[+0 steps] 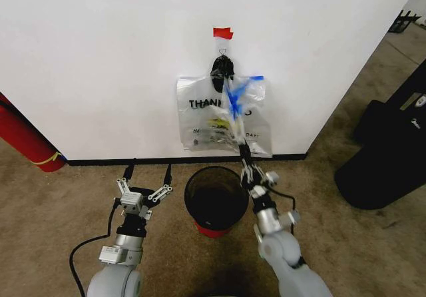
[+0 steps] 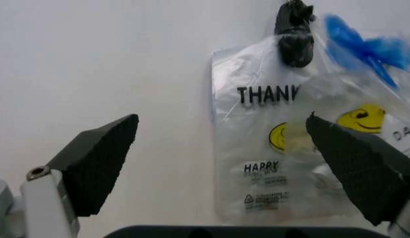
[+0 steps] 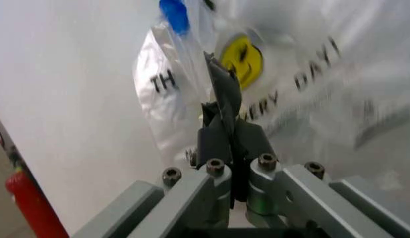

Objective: Pick up the garbage bag from the wall and place it over the trash bin.

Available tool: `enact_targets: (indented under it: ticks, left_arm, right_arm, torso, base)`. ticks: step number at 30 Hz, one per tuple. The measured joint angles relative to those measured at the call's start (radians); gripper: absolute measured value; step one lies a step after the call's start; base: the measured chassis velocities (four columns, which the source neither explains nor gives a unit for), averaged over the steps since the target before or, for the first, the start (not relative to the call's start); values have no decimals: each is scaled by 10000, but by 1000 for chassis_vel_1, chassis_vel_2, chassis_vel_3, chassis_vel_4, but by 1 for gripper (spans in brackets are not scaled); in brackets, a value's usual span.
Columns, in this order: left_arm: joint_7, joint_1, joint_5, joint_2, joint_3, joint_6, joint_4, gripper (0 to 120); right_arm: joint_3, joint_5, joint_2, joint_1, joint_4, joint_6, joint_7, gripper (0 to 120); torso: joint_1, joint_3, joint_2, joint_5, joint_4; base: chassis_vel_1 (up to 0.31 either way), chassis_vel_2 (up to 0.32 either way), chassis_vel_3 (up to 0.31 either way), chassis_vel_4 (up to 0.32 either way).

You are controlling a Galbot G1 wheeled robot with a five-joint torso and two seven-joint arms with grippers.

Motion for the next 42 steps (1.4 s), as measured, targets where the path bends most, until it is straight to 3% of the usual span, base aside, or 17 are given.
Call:
enact_targets:
  ticks: [13, 33, 37, 42]
  left_arm:
    - [3, -39, 6, -150, 32, -25, 55, 100]
    - [0, 69, -25, -149, -80, -81, -51, 100]
    - [-3, 92, -44, -131, -96, -83, -85, 100]
    - [-16, 93, -72, -70, -135, -87, -86, 100]
  right_arm:
    - [270, -538, -190, -1039, -514, 1009, -683, 0]
    - [1281, -3637, -925, -1918, -429, 1865, -1007, 0]
    - [1410, -4414, -724, -1810, -664, 2143, -606, 0]
    - [1080, -3962, -479, -1659, -427, 2402, 116, 0]
  torso:
    - [1, 1, 0, 1, 2]
    - [1, 2, -2, 0, 1]
    - [0, 2, -3, 0, 0]
    - [1, 2, -2, 0, 1]
  base:
    - [0, 0, 0, 0]
    - [0, 0, 0, 0]
    - [0, 0, 0, 0]
    - [0, 0, 0, 0]
